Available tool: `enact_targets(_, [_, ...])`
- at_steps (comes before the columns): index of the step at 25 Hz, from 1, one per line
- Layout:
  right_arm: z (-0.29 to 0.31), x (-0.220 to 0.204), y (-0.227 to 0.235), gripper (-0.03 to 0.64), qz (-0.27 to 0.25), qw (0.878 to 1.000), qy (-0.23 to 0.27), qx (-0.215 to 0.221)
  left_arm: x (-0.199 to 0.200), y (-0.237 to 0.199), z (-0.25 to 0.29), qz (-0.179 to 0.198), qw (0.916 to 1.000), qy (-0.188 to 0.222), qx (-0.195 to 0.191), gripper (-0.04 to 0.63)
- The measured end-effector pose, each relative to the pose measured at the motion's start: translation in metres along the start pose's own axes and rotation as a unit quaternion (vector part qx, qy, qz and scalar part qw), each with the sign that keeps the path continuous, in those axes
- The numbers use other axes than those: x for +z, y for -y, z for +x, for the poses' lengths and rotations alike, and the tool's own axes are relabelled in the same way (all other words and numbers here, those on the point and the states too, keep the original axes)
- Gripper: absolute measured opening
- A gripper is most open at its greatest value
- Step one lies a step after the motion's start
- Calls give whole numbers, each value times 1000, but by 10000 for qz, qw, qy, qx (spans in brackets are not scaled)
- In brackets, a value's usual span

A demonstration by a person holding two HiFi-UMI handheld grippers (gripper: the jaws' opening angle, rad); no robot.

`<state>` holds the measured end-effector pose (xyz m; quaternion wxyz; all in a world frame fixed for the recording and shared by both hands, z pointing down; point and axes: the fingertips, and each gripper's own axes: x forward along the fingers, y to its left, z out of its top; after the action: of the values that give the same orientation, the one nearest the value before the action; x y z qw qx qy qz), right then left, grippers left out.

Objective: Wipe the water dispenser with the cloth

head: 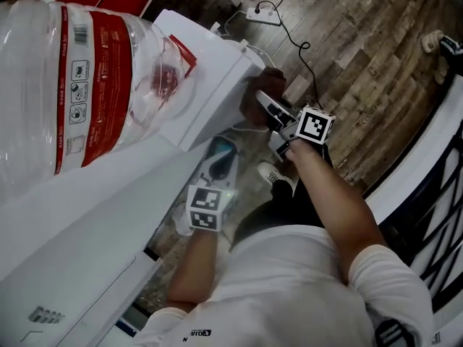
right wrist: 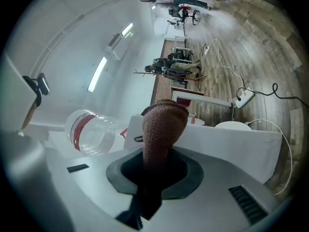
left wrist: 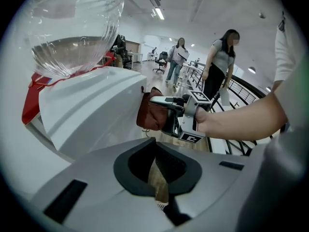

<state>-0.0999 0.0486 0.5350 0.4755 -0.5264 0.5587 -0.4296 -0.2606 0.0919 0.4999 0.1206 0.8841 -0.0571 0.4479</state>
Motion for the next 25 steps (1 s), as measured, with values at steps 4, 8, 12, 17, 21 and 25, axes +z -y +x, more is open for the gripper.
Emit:
enact_targets(4, [-3, -4, 31, 58, 55, 9997, -46, -212, -6, -2, 16, -28, 9999, -166, -23, -11])
enact_targets(8, [-7, -10, 67, 58, 179, 9986, -104, -481, -15, -8, 33, -95, 9994, -345, -16, -11])
enact_targets(12, [-8, -16, 101, 58, 244, 9974, -166, -652, -21, -14, 44, -205, 9986, -483, -2, -11])
enact_targets(17, [-15, -23, 153, 58, 389, 9944, -211, -961, -27, -15, 59, -290, 9973, -681, -30, -11])
enact_targets(21, [-19, -24, 191, 58, 493, 9913, -259, -1192, -29, -17, 75, -341, 9967, -736, -40, -11])
enact_targets(25, [-24, -29, 224, 58, 522, 9883, -377, -1380, -37, -18, 87, -429, 9953, -873, -30, -11])
